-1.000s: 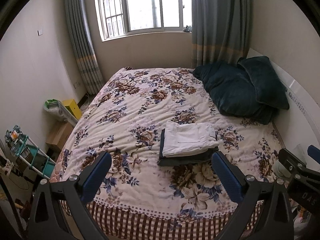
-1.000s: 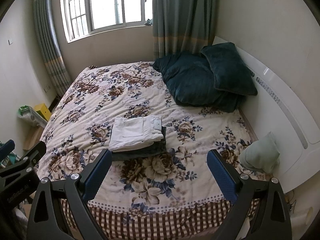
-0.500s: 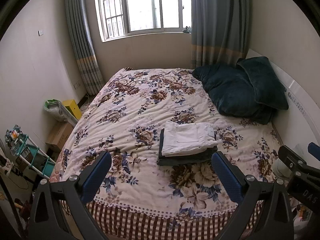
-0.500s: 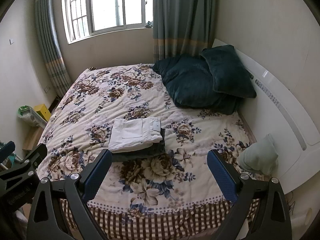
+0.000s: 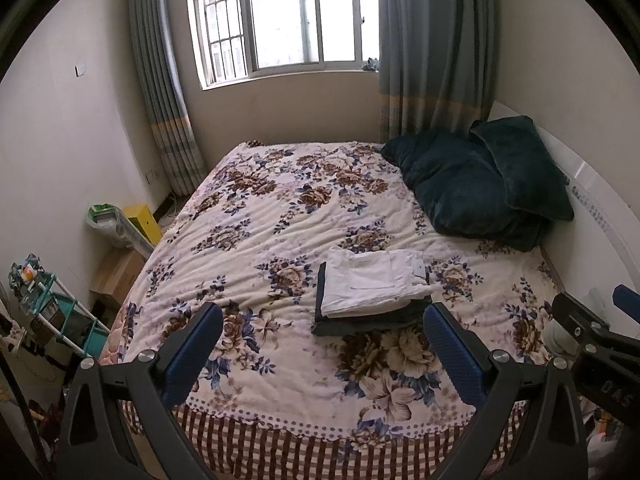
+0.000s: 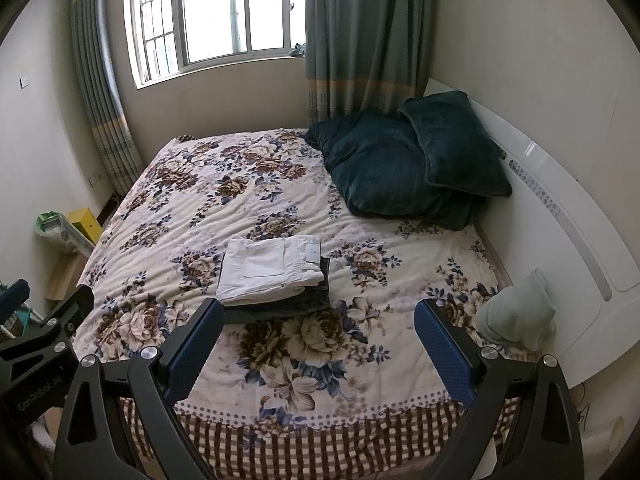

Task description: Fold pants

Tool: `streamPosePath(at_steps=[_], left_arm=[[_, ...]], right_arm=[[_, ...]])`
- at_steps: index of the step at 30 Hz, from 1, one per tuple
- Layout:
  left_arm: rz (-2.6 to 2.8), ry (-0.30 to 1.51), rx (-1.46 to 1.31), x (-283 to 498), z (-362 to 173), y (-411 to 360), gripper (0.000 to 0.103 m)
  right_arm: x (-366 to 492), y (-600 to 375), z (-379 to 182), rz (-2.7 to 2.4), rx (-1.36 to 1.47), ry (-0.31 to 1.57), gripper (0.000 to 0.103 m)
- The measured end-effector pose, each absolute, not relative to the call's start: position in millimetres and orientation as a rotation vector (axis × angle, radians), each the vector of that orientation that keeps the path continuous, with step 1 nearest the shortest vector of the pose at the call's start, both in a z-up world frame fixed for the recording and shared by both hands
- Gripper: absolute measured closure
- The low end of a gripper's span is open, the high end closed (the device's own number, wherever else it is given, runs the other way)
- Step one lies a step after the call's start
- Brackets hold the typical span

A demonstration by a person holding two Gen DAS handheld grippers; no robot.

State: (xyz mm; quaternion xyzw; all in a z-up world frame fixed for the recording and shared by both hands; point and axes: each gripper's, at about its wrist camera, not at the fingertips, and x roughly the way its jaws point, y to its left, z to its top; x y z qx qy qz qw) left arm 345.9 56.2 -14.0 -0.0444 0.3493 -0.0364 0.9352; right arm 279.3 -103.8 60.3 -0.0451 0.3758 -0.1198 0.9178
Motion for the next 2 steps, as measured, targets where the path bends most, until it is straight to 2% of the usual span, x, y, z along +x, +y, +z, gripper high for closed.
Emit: streamPosePath(at_steps=[2], left_arm=[[-0.071,0.711,-0.092,346.6,-10.5,54.0,0.000]], right_arm=[[279.5,-104.4,60.6,-0.244,-0.088,0.773,0.005]])
